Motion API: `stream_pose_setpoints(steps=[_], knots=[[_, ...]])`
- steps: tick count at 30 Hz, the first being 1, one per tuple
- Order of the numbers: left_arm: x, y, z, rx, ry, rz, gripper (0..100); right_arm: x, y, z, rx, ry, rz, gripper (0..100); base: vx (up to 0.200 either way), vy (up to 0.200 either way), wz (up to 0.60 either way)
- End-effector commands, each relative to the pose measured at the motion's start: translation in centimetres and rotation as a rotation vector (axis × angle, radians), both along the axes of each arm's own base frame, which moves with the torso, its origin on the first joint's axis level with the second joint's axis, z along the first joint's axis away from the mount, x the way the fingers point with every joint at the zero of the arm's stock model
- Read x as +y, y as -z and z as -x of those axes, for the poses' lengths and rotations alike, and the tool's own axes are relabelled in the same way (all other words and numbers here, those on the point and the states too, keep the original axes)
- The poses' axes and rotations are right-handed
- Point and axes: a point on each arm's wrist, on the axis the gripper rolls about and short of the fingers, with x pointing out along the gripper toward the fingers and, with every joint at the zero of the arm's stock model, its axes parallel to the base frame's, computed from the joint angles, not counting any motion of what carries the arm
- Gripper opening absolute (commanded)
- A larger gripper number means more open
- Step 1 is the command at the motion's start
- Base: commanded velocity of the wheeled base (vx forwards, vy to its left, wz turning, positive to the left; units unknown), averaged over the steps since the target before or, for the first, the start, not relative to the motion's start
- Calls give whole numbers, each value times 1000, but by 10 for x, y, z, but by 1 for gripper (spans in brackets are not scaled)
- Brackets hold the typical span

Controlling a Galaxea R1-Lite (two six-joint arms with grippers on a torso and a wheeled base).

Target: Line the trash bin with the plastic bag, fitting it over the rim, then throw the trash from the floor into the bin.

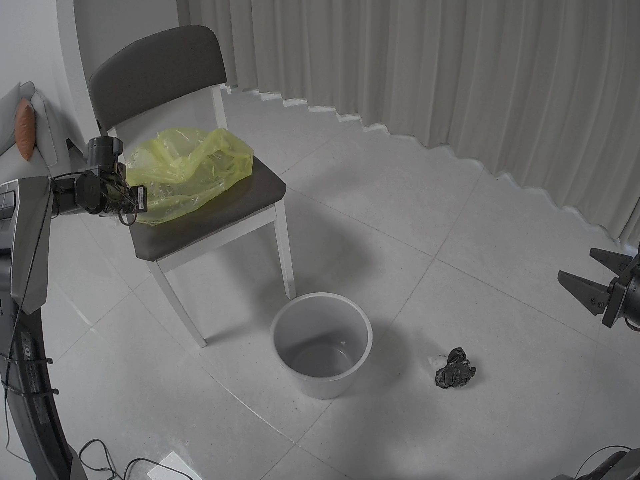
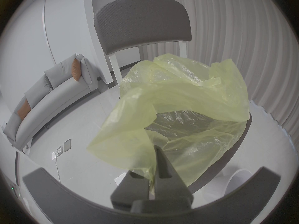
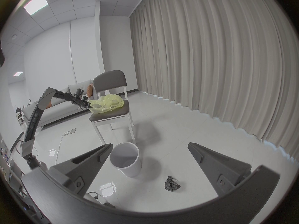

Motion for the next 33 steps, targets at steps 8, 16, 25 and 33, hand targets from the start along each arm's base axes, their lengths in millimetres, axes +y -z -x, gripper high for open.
stream_pose_setpoints(steps=[8,16,25,33], knots=[[-74,-171,126,-248,277,21,0,2,-2,0,-18,-35,-10,100,0,0,0],[-109,-223,240,-240,670,43,0,4,1,3,-5,-111,-32,100,0,0,0],[-123,-220,305,-146,1239,128,0,11,-9,-8,12,-347,-96,100,0,0,0],[-149,-202,311,-12,1407,161,0,18,-18,-47,74,-371,-153,100,0,0,0]])
